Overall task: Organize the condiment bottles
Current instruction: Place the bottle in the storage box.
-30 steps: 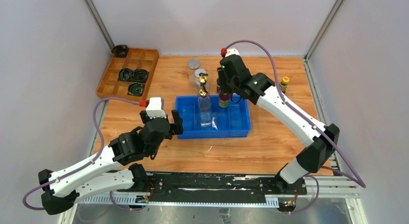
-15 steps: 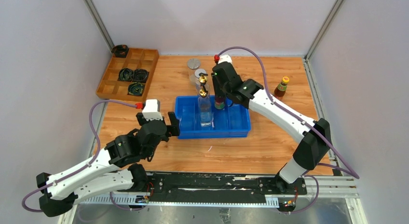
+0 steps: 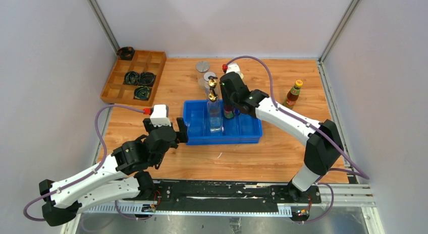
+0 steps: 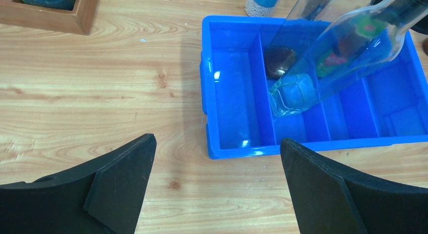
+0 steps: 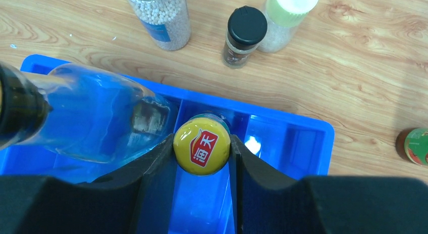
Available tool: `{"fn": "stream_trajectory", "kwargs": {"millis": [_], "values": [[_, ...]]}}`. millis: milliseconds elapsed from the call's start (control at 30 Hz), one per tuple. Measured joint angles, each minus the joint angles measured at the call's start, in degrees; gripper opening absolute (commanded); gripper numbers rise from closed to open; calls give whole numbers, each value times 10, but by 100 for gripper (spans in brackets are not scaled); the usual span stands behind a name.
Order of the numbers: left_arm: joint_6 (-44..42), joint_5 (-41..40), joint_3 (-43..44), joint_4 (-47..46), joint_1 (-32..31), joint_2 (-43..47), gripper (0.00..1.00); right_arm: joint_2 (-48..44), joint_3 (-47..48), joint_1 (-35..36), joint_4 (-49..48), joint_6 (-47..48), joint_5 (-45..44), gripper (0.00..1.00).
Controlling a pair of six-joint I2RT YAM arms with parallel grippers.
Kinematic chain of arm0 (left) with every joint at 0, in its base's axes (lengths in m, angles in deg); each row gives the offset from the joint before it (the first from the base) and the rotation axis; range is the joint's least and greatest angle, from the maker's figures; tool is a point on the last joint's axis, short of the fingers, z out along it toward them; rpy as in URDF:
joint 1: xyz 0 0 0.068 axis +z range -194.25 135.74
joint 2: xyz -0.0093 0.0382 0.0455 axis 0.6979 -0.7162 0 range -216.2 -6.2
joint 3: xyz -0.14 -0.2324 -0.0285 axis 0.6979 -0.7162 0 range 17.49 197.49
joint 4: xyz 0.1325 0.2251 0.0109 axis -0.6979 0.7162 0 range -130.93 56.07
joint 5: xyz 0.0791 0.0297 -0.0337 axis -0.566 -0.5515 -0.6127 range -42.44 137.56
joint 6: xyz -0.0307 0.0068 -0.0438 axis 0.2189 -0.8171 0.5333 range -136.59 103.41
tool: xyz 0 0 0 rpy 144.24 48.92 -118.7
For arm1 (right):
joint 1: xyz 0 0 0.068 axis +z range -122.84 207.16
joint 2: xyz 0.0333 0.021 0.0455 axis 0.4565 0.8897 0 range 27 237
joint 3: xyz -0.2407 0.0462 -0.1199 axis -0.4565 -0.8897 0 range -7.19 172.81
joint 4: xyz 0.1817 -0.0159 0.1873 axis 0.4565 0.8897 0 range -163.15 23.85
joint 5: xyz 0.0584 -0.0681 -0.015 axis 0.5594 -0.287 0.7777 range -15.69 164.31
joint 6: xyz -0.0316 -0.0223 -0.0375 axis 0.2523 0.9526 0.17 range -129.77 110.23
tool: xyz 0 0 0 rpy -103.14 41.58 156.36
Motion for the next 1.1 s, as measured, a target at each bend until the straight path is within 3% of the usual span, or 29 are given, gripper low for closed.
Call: {"fn": "stream_trajectory", "kwargs": {"millis": [233,700,967,1100], "values": [[0,-5,0,0,0,-3,100,8,-4,0,-32,1,0,11],[0,-7,0,0,0,-3,100,8,-6,0,-36,1,0,39],[0,-5,-1,0,0,0,100,-14,-32,0,-41,-3,0,44],[0,-4,-2,0,0,3,100,-36,-55,0,-44,-9,1,57]]}}
